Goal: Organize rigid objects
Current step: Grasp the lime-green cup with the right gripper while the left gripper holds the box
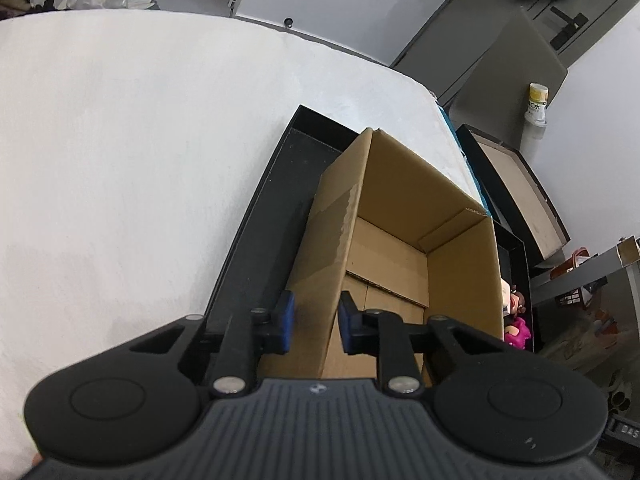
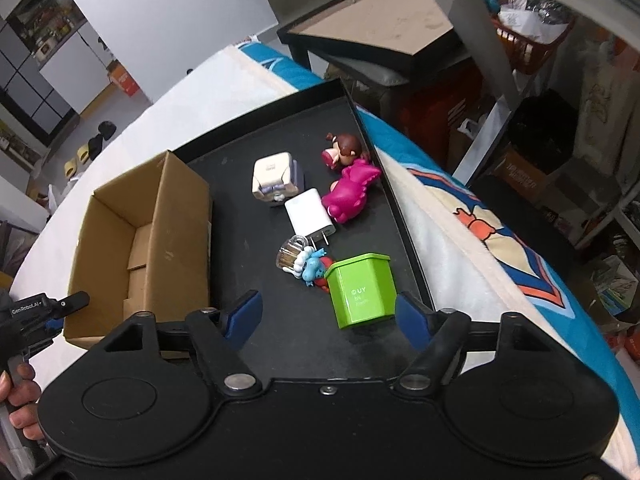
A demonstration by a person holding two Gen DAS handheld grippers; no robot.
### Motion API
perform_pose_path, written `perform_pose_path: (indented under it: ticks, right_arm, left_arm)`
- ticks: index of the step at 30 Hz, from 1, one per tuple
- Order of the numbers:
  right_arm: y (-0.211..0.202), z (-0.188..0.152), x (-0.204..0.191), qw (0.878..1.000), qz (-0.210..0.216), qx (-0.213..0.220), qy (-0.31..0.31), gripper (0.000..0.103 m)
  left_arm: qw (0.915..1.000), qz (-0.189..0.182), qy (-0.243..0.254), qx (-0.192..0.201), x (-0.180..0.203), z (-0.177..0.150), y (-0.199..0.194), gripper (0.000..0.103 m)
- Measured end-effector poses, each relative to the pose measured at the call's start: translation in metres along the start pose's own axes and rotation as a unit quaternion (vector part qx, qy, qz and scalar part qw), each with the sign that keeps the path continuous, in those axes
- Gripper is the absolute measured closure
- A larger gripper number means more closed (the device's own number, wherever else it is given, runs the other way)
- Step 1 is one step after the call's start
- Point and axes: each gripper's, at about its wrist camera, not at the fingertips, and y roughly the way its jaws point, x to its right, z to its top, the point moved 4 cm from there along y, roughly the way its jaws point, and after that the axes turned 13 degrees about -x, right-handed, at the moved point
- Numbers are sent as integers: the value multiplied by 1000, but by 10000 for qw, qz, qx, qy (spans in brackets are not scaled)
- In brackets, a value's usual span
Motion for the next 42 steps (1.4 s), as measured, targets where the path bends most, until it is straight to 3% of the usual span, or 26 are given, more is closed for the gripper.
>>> perform_pose_path:
  ticks: [12, 16, 23, 42]
  right_arm:
    - [22, 13, 0, 9996, 149, -155, -170, 42]
    - [31, 15, 6, 9998, 24, -160, -148, 42]
    - [54, 18, 20, 9990, -210, -402, -38, 55]
    - [80, 20, 25, 9978, -2, -663, 89, 52]
  left_arm:
    - [10000, -13, -34, 23, -5, -1, 2, 82]
    - [10000, -46, -69, 15, -6, -2, 1, 82]
    - [10000, -60, -59, 28, -6, -2, 0, 82]
    - [10000, -31, 21, 26, -4, -2, 3, 82]
